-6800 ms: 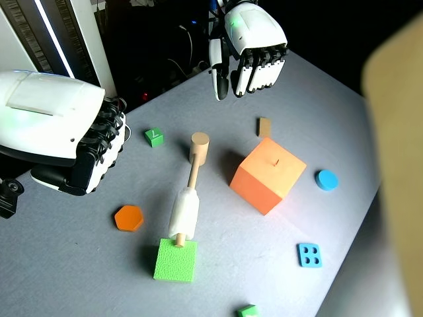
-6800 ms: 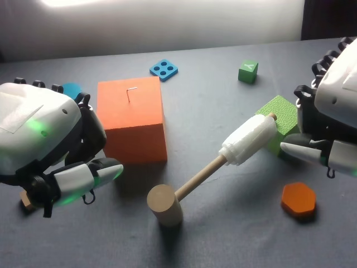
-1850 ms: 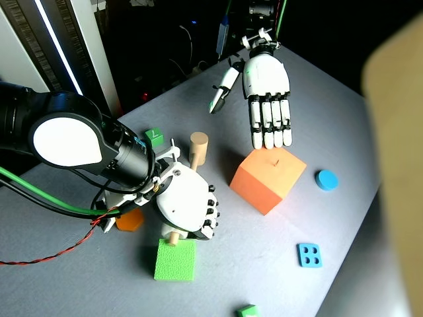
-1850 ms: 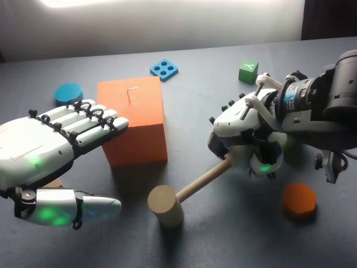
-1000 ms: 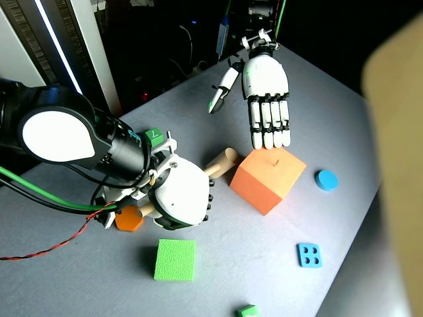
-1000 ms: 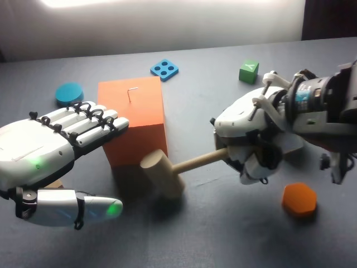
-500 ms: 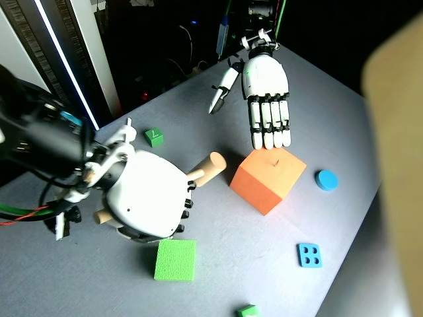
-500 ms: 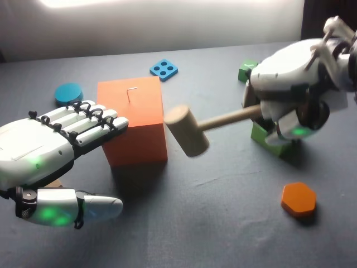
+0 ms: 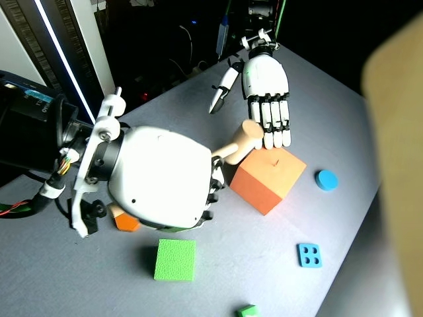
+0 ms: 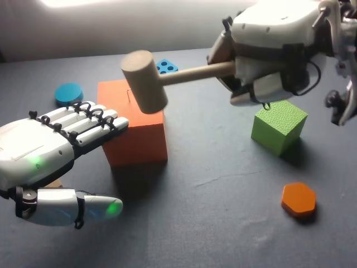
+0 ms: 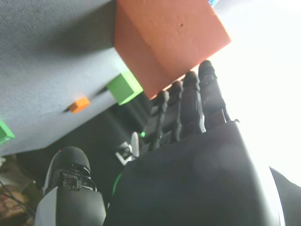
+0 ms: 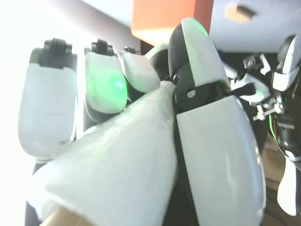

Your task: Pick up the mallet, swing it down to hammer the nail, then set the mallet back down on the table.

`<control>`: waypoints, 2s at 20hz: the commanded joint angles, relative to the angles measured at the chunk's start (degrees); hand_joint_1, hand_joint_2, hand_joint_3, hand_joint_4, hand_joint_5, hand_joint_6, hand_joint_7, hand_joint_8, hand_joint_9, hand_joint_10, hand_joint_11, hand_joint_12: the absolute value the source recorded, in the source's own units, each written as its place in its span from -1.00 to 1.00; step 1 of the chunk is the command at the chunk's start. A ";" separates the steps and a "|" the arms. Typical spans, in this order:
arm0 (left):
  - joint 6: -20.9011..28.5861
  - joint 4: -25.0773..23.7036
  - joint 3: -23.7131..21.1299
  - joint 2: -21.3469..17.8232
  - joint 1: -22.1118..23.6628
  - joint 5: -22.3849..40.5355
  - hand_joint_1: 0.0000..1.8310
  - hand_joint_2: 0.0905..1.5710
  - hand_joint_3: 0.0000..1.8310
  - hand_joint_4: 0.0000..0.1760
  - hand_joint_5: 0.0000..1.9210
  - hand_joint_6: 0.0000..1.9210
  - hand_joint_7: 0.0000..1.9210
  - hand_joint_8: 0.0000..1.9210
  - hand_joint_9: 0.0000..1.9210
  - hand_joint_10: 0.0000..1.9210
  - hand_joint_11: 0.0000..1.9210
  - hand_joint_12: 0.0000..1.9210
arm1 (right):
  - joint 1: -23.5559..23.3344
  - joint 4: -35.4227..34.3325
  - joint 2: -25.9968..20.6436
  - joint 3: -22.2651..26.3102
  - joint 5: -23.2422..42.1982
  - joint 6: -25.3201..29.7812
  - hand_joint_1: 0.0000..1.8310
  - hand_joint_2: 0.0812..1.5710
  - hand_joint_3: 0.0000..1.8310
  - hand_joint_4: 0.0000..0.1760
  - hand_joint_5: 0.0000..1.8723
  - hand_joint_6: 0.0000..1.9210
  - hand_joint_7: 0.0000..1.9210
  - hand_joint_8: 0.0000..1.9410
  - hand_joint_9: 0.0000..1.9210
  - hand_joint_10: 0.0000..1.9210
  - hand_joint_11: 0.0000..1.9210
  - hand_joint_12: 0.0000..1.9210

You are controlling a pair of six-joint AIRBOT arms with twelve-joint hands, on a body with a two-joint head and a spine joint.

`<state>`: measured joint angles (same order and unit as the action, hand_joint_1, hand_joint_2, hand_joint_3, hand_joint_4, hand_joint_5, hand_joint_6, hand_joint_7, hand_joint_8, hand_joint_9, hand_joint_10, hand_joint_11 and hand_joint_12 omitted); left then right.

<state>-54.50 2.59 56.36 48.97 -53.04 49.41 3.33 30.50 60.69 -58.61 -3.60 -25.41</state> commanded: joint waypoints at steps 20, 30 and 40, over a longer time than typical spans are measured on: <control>0.17 0.53 0.04 0.15 0.03 4.57 -1.00 0.35 -1.00 -1.00 -0.95 -1.00 -0.96 -0.99 -0.96 -0.99 -0.97 -0.98 | 5.23 -46.75 5.93 -6.44 22.53 -49.37 0.59 0.74 -0.99 -1.00 0.22 1.00 0.48 1.00 0.68 1.00 0.71 1.00; 0.17 0.53 0.07 0.15 -0.02 4.52 -1.00 0.35 -1.00 -1.00 -0.95 -0.99 -0.96 -0.99 -0.97 -0.99 -0.97 -0.98 | 5.60 -50.09 6.61 -6.34 24.06 -52.74 0.58 0.73 -1.00 -1.00 0.19 1.00 0.48 1.00 0.68 1.00 0.72 1.00; 0.17 0.53 0.10 0.21 -0.05 4.29 -1.00 0.34 -1.00 -1.00 -0.95 -1.00 -0.96 -1.00 -0.97 -1.00 -0.97 -0.98 | 3.24 -51.15 10.46 -10.58 23.96 -53.72 0.58 0.74 -1.00 -1.00 0.15 1.00 0.47 1.00 0.69 1.00 0.72 1.00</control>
<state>-54.50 2.59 56.36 49.04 -53.10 49.39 7.44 -20.99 71.48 -69.12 13.82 -79.31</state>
